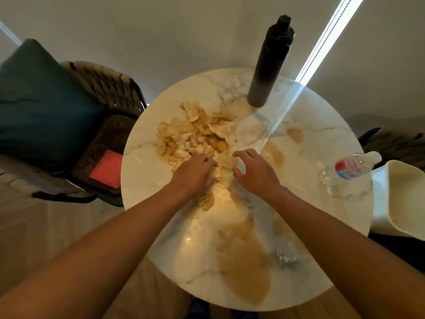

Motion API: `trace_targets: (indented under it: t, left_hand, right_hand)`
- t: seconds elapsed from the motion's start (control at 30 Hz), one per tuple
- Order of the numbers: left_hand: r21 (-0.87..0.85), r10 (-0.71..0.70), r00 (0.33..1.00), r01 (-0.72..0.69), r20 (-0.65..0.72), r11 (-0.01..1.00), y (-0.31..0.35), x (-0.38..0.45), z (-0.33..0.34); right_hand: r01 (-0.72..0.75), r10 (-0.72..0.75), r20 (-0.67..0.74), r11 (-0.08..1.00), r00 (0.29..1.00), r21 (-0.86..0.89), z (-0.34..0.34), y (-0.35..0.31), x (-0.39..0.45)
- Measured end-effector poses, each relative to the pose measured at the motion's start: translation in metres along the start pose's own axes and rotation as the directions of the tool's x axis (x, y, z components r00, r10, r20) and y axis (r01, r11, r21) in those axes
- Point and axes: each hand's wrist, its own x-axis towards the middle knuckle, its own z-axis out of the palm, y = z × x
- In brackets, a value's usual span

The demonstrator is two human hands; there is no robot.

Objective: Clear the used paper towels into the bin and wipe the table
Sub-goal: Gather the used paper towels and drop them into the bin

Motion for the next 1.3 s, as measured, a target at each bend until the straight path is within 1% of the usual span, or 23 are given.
trace_targets:
  t: [0.13,0.23,0.33,0.47,0.7,0.93,1.17,1.3]
  left_hand:
    - [0.076,-0.017,0.999,0.015,0.029,0.997,-0.001,0.009,0.004]
    - [0.093,-0.024,0.999,0.02,0.046,0.995,-0.003,0.013,0.007]
    - [0.115,0.002,0.999,-0.006,0.036,0.993,-0.005,0.018,0.009]
    - [0.103,0.023,1.0,-0.022,-0.002,0.994,-0.007,0.021,0.008]
    - [0.081,0.077,0.995,-0.072,-0.062,0.994,-0.011,0.018,0.003]
    - [0.075,0.131,0.986,-0.124,-0.104,0.989,-0.003,0.013,-0.014]
    - [0.101,0.194,0.971,-0.181,-0.141,0.978,0.027,0.009,-0.033]
    - [0.126,0.246,0.957,-0.227,-0.157,0.966,0.05,0.005,-0.043]
  right_hand:
    - [-0.023,0.022,0.067,1.0,0.997,0.003,0.008,0.002,0.016]
    - [-0.048,0.046,0.107,0.999,0.993,0.02,0.013,0.002,0.023]
    - [-0.039,0.032,0.114,0.998,0.993,0.059,0.018,0.0,0.029]
    - [-0.012,0.004,0.105,0.997,0.994,0.082,0.022,0.001,0.035]
    - [0.055,-0.058,0.027,0.994,0.998,0.093,0.012,0.0,0.026]
    - [0.102,-0.091,-0.094,0.987,0.991,0.123,-0.012,-0.002,0.0]
    - [0.134,-0.114,-0.165,0.985,0.98,0.111,-0.045,0.004,-0.038]
    - [0.11,-0.088,-0.205,0.989,0.975,0.095,-0.065,0.01,-0.064]
